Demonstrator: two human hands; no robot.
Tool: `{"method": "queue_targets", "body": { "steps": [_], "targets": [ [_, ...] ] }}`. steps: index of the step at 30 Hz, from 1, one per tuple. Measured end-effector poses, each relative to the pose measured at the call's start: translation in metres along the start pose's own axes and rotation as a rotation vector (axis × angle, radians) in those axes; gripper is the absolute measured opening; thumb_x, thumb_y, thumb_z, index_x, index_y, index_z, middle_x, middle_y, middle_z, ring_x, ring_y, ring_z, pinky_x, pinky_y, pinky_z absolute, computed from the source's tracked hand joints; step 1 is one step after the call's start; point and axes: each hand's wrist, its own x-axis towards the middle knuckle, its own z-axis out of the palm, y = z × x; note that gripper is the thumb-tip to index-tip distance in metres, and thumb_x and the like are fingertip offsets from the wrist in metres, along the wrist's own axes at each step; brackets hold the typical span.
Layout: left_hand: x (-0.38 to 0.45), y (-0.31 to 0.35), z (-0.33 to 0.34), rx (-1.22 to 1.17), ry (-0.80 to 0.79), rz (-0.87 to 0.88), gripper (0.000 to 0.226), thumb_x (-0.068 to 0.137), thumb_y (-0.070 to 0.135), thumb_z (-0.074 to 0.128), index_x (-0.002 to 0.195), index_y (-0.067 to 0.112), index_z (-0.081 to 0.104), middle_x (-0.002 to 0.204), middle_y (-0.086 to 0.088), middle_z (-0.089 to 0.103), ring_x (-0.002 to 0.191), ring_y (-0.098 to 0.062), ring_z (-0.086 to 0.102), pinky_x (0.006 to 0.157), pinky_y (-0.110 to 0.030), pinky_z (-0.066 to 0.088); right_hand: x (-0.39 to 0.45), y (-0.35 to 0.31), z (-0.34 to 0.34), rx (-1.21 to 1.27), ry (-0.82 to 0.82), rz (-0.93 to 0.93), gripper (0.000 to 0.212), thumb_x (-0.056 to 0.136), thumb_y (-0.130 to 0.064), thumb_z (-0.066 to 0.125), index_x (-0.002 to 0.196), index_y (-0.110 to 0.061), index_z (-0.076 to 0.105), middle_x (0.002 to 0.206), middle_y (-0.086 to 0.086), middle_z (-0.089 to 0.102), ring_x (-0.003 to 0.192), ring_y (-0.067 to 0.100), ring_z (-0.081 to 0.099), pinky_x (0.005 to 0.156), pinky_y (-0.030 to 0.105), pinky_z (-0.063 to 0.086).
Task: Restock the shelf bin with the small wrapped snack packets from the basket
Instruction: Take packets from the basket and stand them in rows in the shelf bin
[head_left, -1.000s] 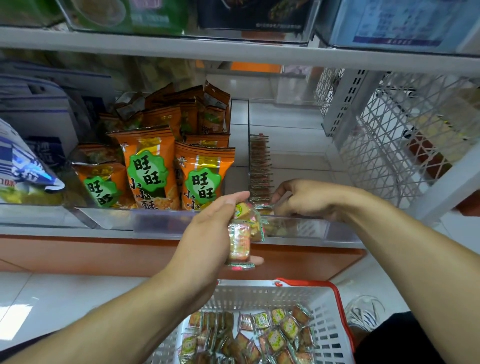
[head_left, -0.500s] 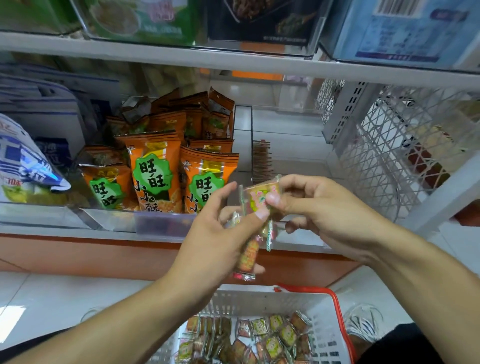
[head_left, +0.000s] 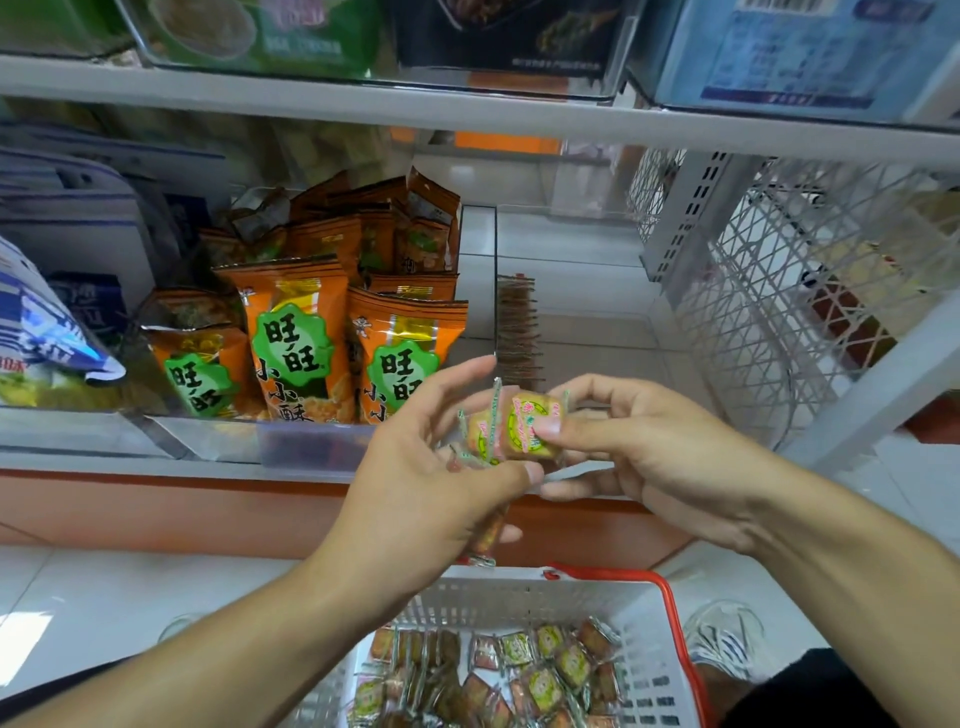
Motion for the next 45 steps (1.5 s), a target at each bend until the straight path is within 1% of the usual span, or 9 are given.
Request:
{"method": "queue_targets", "body": {
  "steps": [6, 9, 13, 19, 24, 30, 38, 42, 45],
  "targets": [
    [0.001, 0.002, 0.001, 0.017, 0.059, 0.022, 0.056, 0.085, 0.009, 0.080, 0.123, 0.046, 0.064, 0.125, 0.030, 0.064, 0.075, -0.022, 0.071, 0.059, -0.038, 0.062, 0.003, -0.004, -0.005, -0.009, 0.006, -0.067, 0.024, 0.071, -0.014, 0.079, 0.089, -0.010, 0.064, 0.090, 0.017, 0.070, 0.085, 0.027, 0.070, 0.072, 0.035, 0.063],
    [0.004, -0.005, -0.002, -0.060, 0.142, -0.052, 0.052, 0.089, 0.005, 0.074, 0.122, 0.042, 0.061, 0.115, 0.023, 0.072, 0.078, -0.014, 0.075, 0.055, -0.033, 0.061, 0.017, -0.010, -0.018, 0.038, 0.207, -0.193, 0.027, 0.073, -0.006, 0.079, 0.092, -0.007, 0.061, 0.092, 0.021, 0.070, 0.081, 0.030, 0.073, 0.073, 0.037, 0.064],
    [0.005, -0.016, 0.002, -0.121, 0.155, -0.205, 0.060, 0.089, 0.000, 0.072, 0.131, 0.040, 0.055, 0.107, 0.016, 0.075, 0.084, -0.015, 0.076, 0.055, -0.035, 0.061, 0.053, -0.008, -0.046, -0.682, 0.540, -0.344, 0.022, 0.077, -0.007, 0.082, 0.088, -0.018, 0.065, 0.086, 0.004, 0.072, 0.083, 0.025, 0.071, 0.077, 0.031, 0.057],
    [0.007, -0.016, 0.006, -0.124, 0.128, -0.276, 0.068, 0.087, 0.003, 0.075, 0.135, 0.045, 0.051, 0.131, 0.004, 0.066, 0.092, -0.019, 0.076, 0.058, -0.039, 0.062, 0.091, 0.007, -0.053, -0.975, 0.327, -0.232, 0.027, 0.076, -0.013, 0.083, 0.096, -0.030, 0.074, 0.089, -0.010, 0.072, 0.088, 0.011, 0.066, 0.068, 0.011, 0.044],
    [0.010, -0.014, 0.007, -0.134, 0.117, -0.282, 0.068, 0.087, 0.003, 0.076, 0.133, 0.045, 0.049, 0.138, -0.004, 0.061, 0.089, -0.019, 0.077, 0.059, -0.039, 0.062, 0.100, 0.008, -0.055, -0.838, 0.236, -0.193, 0.027, 0.081, -0.022, 0.082, 0.107, -0.028, 0.078, 0.090, -0.012, 0.076, 0.079, 0.002, 0.069, 0.079, 0.022, 0.054],
    [0.009, -0.015, 0.006, -0.110, 0.102, -0.278, 0.070, 0.088, 0.003, 0.074, 0.140, 0.040, 0.047, 0.128, 0.001, 0.067, 0.084, -0.020, 0.077, 0.058, -0.038, 0.062, 0.102, 0.010, -0.050, -0.493, 0.013, 0.042, 0.027, 0.095, -0.014, 0.067, 0.122, -0.016, 0.069, 0.115, 0.004, 0.075, 0.109, 0.017, 0.069, 0.098, 0.032, 0.054],
    [0.010, -0.012, 0.006, -0.105, 0.108, -0.302, 0.069, 0.087, 0.003, 0.075, 0.138, 0.042, 0.049, 0.140, -0.007, 0.058, 0.090, -0.022, 0.076, 0.060, -0.038, 0.062, 0.107, 0.011, -0.042, -0.470, 0.276, -0.001, 0.012, 0.105, -0.015, 0.047, 0.100, -0.018, 0.057, 0.083, 0.014, 0.067, 0.065, 0.026, 0.065, 0.077, 0.048, 0.062],
    [0.011, -0.013, 0.006, -0.106, 0.102, -0.287, 0.068, 0.088, 0.003, 0.074, 0.138, 0.041, 0.048, 0.125, -0.003, 0.069, 0.092, -0.022, 0.076, 0.059, -0.037, 0.062, 0.110, 0.017, -0.039, -0.536, 0.260, 0.004, 0.007, 0.104, -0.020, 0.052, 0.108, -0.014, 0.055, 0.077, 0.014, 0.065, 0.060, 0.027, 0.062, 0.059, 0.038, 0.061],
    [0.011, -0.013, 0.005, -0.104, 0.099, -0.287, 0.068, 0.088, 0.003, 0.074, 0.139, 0.040, 0.047, 0.121, 0.001, 0.071, 0.089, -0.021, 0.077, 0.059, -0.037, 0.062, 0.113, 0.020, -0.039, -0.528, 0.259, -0.039, 0.009, 0.096, -0.023, 0.066, 0.090, -0.020, 0.060, 0.066, 0.003, 0.062, 0.051, 0.016, 0.060, 0.050, 0.029, 0.055]
  ]
}}
